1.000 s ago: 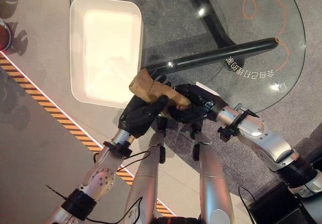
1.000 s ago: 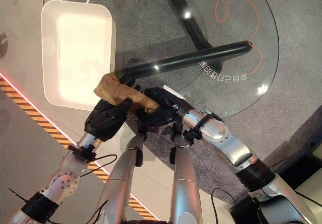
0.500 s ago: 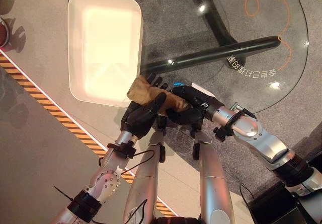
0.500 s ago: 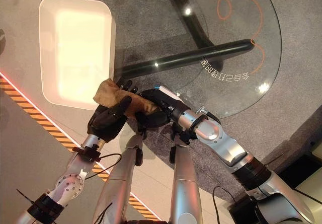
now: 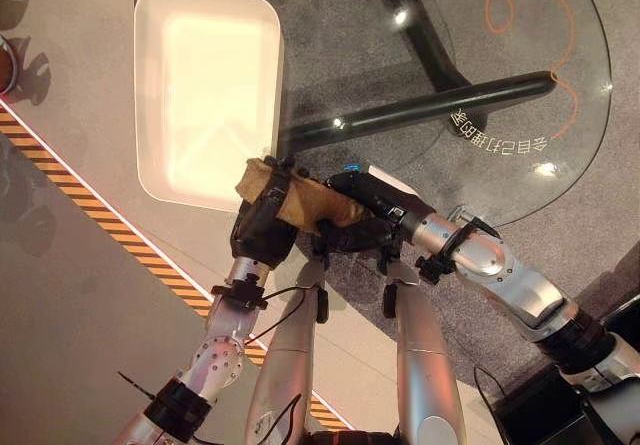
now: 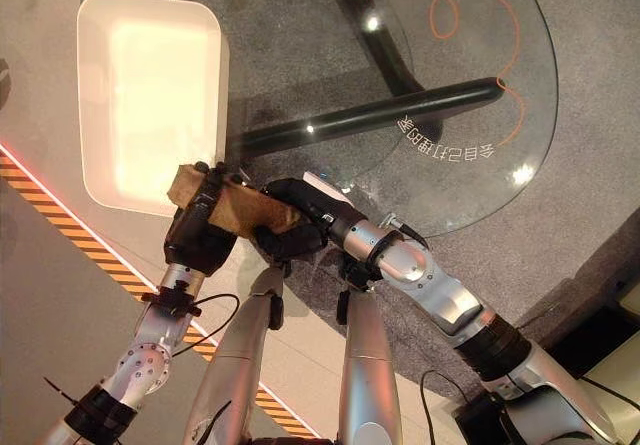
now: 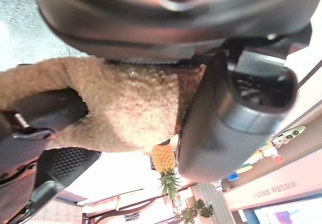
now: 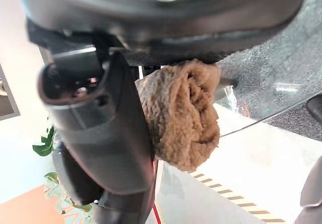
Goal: Wipe the table with a cloth and put it in the basket.
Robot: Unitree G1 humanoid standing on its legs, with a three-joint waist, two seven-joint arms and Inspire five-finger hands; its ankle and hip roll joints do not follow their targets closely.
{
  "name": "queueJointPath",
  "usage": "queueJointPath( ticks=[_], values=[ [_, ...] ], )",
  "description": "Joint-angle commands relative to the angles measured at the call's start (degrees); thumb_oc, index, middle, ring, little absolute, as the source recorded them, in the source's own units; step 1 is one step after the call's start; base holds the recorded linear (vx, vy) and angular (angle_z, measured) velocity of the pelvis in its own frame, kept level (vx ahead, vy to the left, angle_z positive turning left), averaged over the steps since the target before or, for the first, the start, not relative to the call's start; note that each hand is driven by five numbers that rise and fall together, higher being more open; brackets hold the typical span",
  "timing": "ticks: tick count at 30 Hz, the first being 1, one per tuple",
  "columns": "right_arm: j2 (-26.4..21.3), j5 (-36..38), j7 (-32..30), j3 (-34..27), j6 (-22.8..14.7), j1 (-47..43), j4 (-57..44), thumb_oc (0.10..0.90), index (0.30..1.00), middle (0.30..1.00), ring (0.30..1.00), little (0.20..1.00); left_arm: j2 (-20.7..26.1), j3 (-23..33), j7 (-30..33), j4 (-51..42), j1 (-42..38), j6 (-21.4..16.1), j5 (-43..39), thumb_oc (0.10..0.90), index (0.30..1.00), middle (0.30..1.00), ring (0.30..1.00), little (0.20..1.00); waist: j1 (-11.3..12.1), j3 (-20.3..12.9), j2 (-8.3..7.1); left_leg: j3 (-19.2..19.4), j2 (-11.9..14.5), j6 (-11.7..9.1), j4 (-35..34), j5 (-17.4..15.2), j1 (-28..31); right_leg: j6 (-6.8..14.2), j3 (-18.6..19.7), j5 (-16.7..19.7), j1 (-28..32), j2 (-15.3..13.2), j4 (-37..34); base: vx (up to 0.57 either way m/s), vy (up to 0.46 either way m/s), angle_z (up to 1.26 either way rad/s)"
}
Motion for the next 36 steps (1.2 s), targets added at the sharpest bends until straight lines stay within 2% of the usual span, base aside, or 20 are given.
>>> queueJointPath(
  ticks=[1, 14, 18, 19, 20, 24, 29, 36],
  values=[
    [0.3, -0.1, 1.7, 3.2, -1.8, 0.7, -6.9, 0.1, 0.3, 0.3, 0.3, 0.2, -1.7, 1.8, -11.1, -14.5, -1.8, -2.8, 0.2, 0.1, 0.3, 0.3, 0.3, 0.2, 0.1, -1.5, -0.17, 0.8, -4.1, 1.8, -0.5, -3.0, 2.3, 0.6, 2.2, 3.5, 1.8, 4.7, -5.4, 0.0, 0.0, 0.0],
    [0.7, -0.2, 1.6, 2.5, -1.7, 0.8, -6.4, 0.1, 0.3, 0.3, 0.3, 0.2, -1.9, 2.1, -11.7, -13.9, -1.9, -2.4, -0.2, 0.1, 0.3, 0.3, 0.3, 0.2, 0.0, -1.5, -0.17, 0.8, -4.1, 1.8, -0.3, -3.2, 2.2, 0.7, 2.2, 3.5, 1.8, 4.6, -5.4, 0.0, 0.0, 0.0],
    [0.7, 0.2, -0.5, 2.0, -1.5, 1.1, -6.5, 0.1, 0.3, 0.3, 0.3, 0.2, -2.1, 2.1, -12.1, -13.6, -1.8, -2.4, -0.2, 0.1, 0.3, 0.3, 0.3, 0.2, -0.1, -1.5, -0.2, 0.9, -4.1, 1.9, -0.6, -3.2, 2.4, 0.7, 2.3, 3.6, 1.9, 4.6, -5.5, 0.0, 0.0, 0.0],
    [0.8, 0.4, -2.1, 1.9, -1.6, 1.2, -6.4, 0.432, 0.585, 0.585, 0.585, 0.532, -2.3, 2.1, -12.0, -13.6, -1.8, -2.4, -0.1, 0.1, 0.3, 0.3, 0.3, 0.2, -0.1, -1.5, -0.22, 1.0, -4.1, 1.9, -0.6, -3.2, 2.5, 0.7, 2.3, 3.6, 1.9, 4.6, -5.6, 0.0, 0.0, 0.0],
    [1.0, -0.3, -3.6, 1.4, -2.3, 1.3, -5.8, 0.8, 0.9, 0.9, 0.9, 0.9, -2.3, 2.1, -12.2, -13.5, -1.7, -2.6, -0.2, 0.1, 0.3, 0.3, 0.3, 0.2, -0.2, -1.5, -0.27, 1.0, -4.1, 1.9, -0.5, -3.2, 2.5, 0.7, 2.4, 3.6, 1.9, 4.7, -5.5, 0.0, 0.0, 0.0],
    [1.0, -1.6, -6.3, -1.0, -4.2, 2.4, -5.5, 0.8, 0.9, 0.9, 0.9, 0.9, -2.8, 2.7, -12.5, -13.3, -1.4, -2.9, 0.1, 0.1, 0.3, 0.3, 0.3, 0.2, -0.5, -1.5, -0.45, 1.2, -4.0, 2.0, -0.9, -3.3, 2.7, 0.9, 2.5, 3.7, 2.1, 4.7, -5.7, 0.0, 0.0, 0.0],
    [0.6, -1.8, -8.5, -3.6, -4.9, 3.8, -6.3, 0.8, 0.9, 0.9, 0.9, 0.9, -3.0, 3.3, -12.3, -13.5, -0.8, -3.2, 0.3, 0.1, 0.3, 0.3, 0.3, 0.2, -0.8, -1.5, -0.66, 1.3, -3.9, 2.1, -1.0, -3.4, 2.9, 1.0, 2.7, 3.8, 2.1, 4.9, -5.6, 0.0, 0.0, 0.0],
    [0.4, -1.8, -9.6, -8.0, -6.4, 6.7, -7.2, 0.8, 0.9, 0.9, 0.9, 0.9, -3.2, 5.2, -12.9, -13.5, 0.3, -2.8, 0.5, 0.1, 0.3, 0.3, 0.3, 0.2, -1.2, -1.5, -1.03, 1.4, -3.7, 2.2, -1.3, -3.6, 3.3, 1.1, 2.8, 3.8, 2.3, 5.1, -5.8, 0.0, 0.0, 0.0]
  ],
)
